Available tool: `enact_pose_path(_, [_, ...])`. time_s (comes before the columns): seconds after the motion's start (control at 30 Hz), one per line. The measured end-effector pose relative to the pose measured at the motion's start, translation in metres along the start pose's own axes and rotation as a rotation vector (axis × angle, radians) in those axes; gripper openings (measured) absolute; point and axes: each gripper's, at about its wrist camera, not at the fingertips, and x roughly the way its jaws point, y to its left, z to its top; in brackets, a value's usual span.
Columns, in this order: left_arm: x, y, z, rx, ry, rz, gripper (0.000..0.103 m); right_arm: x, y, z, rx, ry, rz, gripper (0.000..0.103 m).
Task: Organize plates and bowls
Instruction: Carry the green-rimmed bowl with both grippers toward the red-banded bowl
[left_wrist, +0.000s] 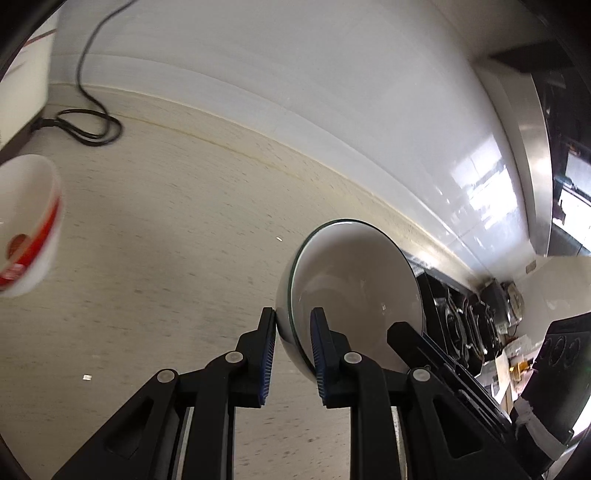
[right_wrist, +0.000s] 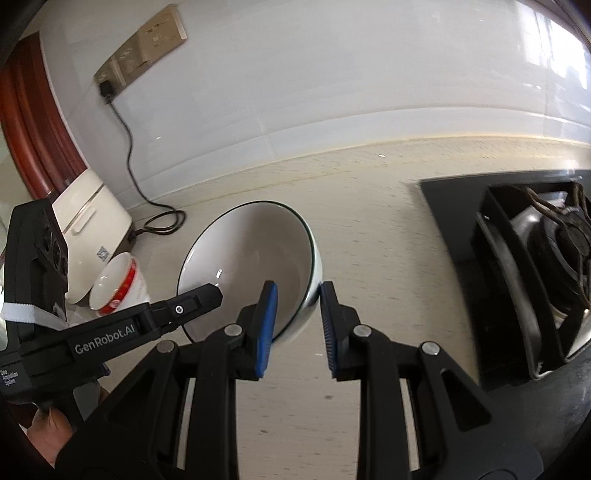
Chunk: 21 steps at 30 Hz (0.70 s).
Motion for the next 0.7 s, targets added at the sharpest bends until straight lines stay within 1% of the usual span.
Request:
enact_pose_path(0.2, [-0.033, 0.034, 0.009, -0.050, -0.069, 0.019, 0.019, 0.006, 0.046, 0.004, -0.047, 0.001, 0.046, 0.027])
enact_pose_path(0.53, [-0.083, 0.098, 0.028, -0.136, -0.152, 0.045, 0.020, 0.031, 0.118, 0.013, -0.136, 0.018, 0.122, 0.027])
enact_pose_path(0.7, [-0.103, 0.122, 0.034, -0.184, -0.203, 0.079, 0.020, 0.046, 0.153, 0.019, -0.179, 0.029, 0.175, 0.027])
